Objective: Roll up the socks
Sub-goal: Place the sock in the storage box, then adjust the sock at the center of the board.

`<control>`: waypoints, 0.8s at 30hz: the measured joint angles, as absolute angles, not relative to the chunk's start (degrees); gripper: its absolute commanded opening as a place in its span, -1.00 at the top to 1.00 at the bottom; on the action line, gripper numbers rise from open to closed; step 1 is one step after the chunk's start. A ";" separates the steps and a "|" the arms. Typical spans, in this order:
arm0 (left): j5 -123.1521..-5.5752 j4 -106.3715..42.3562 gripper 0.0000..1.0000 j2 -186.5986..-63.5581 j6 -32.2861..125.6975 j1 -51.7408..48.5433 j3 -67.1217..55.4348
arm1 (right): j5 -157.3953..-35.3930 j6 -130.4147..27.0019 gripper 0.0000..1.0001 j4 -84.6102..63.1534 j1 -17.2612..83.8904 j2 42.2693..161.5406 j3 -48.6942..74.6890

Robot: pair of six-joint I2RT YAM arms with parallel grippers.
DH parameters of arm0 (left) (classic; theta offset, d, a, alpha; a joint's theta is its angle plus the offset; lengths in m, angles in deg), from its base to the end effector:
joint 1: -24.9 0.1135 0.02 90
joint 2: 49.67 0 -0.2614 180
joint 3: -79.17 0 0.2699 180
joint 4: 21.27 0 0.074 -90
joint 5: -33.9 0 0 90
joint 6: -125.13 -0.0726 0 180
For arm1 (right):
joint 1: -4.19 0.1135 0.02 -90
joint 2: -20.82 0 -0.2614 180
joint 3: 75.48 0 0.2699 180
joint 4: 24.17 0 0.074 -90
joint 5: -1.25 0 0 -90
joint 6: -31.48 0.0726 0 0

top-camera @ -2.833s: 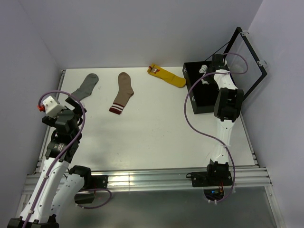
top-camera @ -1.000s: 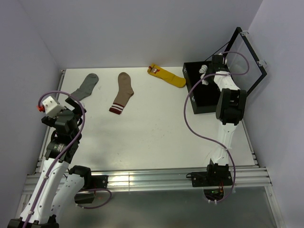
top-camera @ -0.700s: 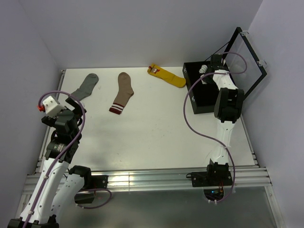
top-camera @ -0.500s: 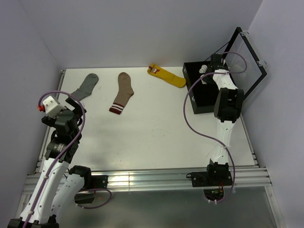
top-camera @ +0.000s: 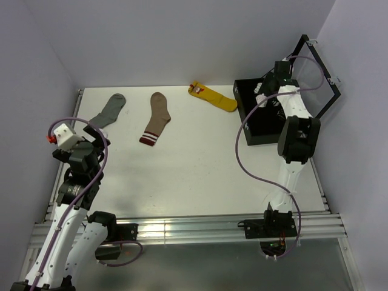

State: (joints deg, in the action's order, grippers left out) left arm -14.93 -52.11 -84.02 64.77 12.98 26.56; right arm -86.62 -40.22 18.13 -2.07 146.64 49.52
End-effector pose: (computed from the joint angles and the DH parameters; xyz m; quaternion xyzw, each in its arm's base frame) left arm 0.1919 0.0083 0.3175 -0.3298 0.6879 0.0488 0.6447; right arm 0.5463 -0.0626 0.2214 0.2023 0.8948 0.0248 0.3973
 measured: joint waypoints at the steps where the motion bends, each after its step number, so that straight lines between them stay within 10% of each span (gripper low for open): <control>1: -15.22 -52.37 -0.99 -83.80 64.77 12.98 26.56 | -86.60 -40.33 -0.33 18.06 -1.92 144.39 48.84; 24: -23.92 -57.51 -0.99 -92.02 70.59 12.96 22.97 | -92.76 -30.99 -1.00 3.66 2.23 59.83 -5.45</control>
State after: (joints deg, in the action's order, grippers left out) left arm -23.92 -57.51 -92.02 70.59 12.96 22.97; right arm -92.76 -30.99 3.66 2.23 59.83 -5.45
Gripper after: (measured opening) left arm 0.994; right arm 0.997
